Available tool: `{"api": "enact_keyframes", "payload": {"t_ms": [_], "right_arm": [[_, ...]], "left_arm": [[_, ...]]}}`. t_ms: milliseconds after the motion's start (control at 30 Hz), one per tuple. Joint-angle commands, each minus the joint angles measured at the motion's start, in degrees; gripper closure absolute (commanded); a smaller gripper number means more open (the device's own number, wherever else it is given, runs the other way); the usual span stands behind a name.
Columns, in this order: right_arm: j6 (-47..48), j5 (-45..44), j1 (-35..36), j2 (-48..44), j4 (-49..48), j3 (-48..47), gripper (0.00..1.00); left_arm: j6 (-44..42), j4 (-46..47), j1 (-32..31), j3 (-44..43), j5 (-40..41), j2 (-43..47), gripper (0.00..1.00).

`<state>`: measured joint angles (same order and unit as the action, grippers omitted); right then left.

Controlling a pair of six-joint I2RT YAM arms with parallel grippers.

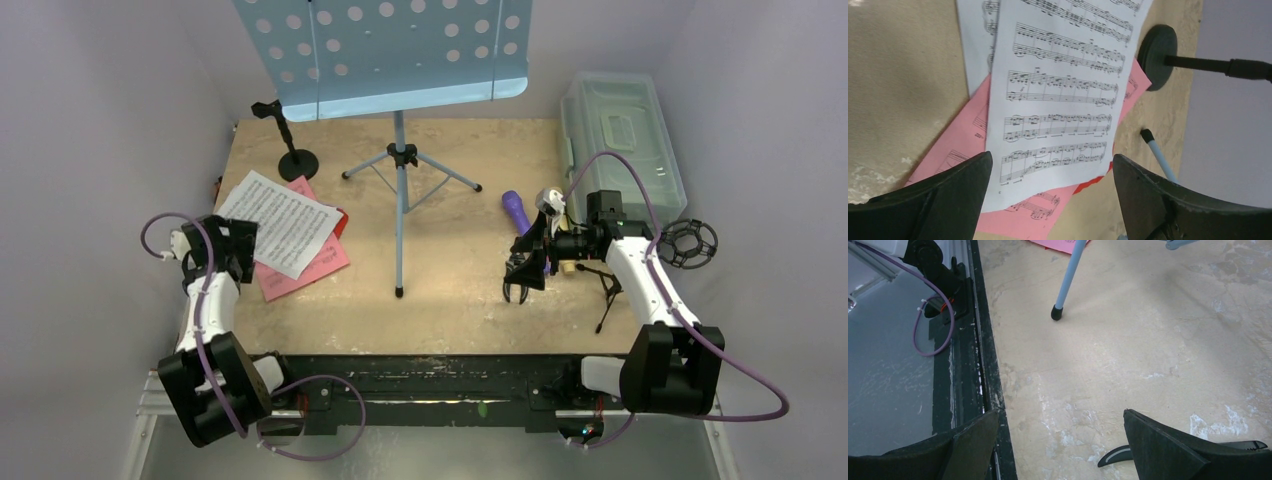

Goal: Pack up the instrument practice props
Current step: Place the sheet music at the center of the board, then unscrew the knob on the music stand.

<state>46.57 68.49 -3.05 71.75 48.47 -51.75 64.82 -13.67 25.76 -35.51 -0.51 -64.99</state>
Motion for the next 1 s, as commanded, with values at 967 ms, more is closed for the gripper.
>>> {"api": "enact_keyframes", "payload": {"t_ms": [967], "right_arm": [[-2.5, 4.1, 0.9, 4.6, -1.0, -7.9, 0.01]], "left_arm": [[-20.5, 49.4, -33.1, 10.2, -28.6, 3.5, 0.13]]}}
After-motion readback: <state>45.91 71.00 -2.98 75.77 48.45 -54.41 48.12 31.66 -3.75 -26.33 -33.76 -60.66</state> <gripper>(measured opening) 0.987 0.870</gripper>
